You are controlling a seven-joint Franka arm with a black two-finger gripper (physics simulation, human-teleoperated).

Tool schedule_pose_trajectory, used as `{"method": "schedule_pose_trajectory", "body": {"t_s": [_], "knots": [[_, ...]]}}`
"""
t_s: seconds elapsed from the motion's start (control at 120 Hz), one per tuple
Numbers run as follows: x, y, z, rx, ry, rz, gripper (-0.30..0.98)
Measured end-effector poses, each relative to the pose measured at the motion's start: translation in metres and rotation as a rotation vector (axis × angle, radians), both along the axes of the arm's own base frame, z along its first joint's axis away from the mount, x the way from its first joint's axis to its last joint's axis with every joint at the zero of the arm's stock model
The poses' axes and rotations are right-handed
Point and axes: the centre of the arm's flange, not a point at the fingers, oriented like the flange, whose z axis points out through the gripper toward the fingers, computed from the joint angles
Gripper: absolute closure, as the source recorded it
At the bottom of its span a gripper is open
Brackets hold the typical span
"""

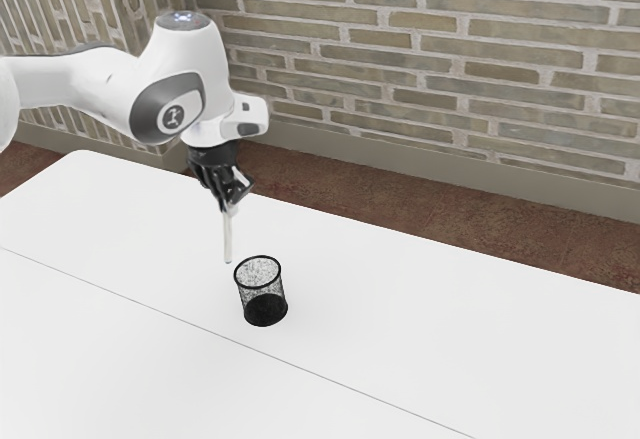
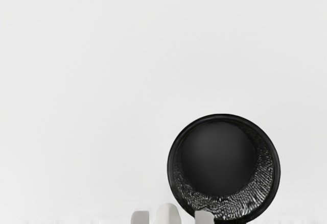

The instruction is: Take the marker out of the pen holder and place it to the left of the pen holder.

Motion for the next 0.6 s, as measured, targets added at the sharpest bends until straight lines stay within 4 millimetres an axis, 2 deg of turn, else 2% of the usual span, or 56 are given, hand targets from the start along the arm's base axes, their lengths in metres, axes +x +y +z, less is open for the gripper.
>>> {"method": "schedule_pose_trajectory", "body": {"t_s": [0.092, 0.142, 0.183, 0.275, 0.317, 0.35, 0.45, 0.5, 0.6], "knots": [[0.003, 0.012, -0.021, 0.017, 0.059, -0.014, 0.78], [0.006, 0.034, -0.03, 0.022, 0.085, -0.002, 0.78], [0.008, 0.073, -0.036, 0.021, 0.103, 0.046, 0.78], [-0.008, 0.196, -0.043, 0.013, 0.129, 0.219, 0.78], [-0.016, 0.229, -0.048, 0.01, 0.142, 0.261, 0.78], [-0.013, 0.238, -0.053, 0.01, 0.151, 0.26, 0.78], [0.014, 0.23, -0.07, 0.014, 0.17, 0.193, 0.78], [0.022, 0.239, -0.078, 0.008, 0.179, 0.184, 0.78], [0.025, 0.259, -0.09, -0.008, 0.193, 0.179, 0.78]]}}
